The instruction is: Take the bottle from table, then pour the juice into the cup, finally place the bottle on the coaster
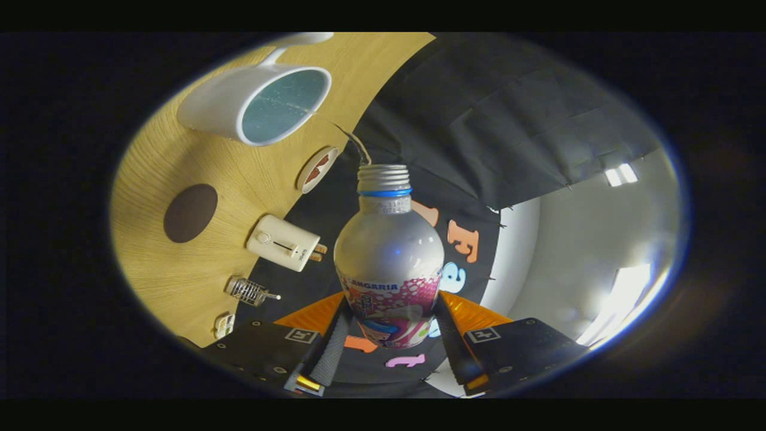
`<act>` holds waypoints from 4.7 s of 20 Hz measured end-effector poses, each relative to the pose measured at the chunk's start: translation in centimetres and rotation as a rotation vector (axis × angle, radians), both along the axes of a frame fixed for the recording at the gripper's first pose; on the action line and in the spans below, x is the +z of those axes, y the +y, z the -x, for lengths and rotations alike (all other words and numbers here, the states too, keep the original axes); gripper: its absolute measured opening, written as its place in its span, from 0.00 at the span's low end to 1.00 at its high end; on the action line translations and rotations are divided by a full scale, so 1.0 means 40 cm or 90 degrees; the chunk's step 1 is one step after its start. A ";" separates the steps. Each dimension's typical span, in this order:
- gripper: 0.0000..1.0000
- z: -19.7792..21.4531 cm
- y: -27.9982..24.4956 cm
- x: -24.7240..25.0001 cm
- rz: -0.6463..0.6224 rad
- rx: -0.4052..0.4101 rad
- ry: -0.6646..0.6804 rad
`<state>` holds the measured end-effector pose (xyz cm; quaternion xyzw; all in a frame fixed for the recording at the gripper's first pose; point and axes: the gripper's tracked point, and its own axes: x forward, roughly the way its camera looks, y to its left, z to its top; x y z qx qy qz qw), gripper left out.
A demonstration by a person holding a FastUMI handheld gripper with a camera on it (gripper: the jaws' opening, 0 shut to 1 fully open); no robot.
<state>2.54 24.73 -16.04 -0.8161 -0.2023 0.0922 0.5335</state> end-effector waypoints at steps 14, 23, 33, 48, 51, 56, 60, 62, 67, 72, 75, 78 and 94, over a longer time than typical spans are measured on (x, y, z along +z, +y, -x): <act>0.74 0.016 0.028 -0.037 0.020 0.022 0.018; 0.75 0.023 0.019 -0.132 -0.043 -0.007 0.115; 0.75 -0.060 -0.067 -0.198 -0.359 -0.127 0.297; 0.75 -0.123 -0.059 -0.260 -0.828 -0.219 0.579; 0.76 -0.131 -0.061 -0.283 -0.898 -0.239 0.625; 0.75 -0.117 -0.043 -0.341 -0.997 -0.263 0.716; 0.76 -0.112 -0.032 -0.374 -1.042 -0.278 0.764; 0.76 -0.113 -0.037 -0.390 -1.058 -0.293 0.776; 0.76 -0.101 -0.043 -0.447 -1.064 -0.342 0.810; 0.76 -0.099 -0.042 -0.481 -1.064 -0.372 0.823; 0.76 -0.096 -0.040 -0.483 -1.063 -0.370 0.827; 0.78 -0.090 -0.035 -0.481 -1.053 -0.370 0.831; 0.97 -0.018 -0.147 -0.189 -1.138 -0.269 0.666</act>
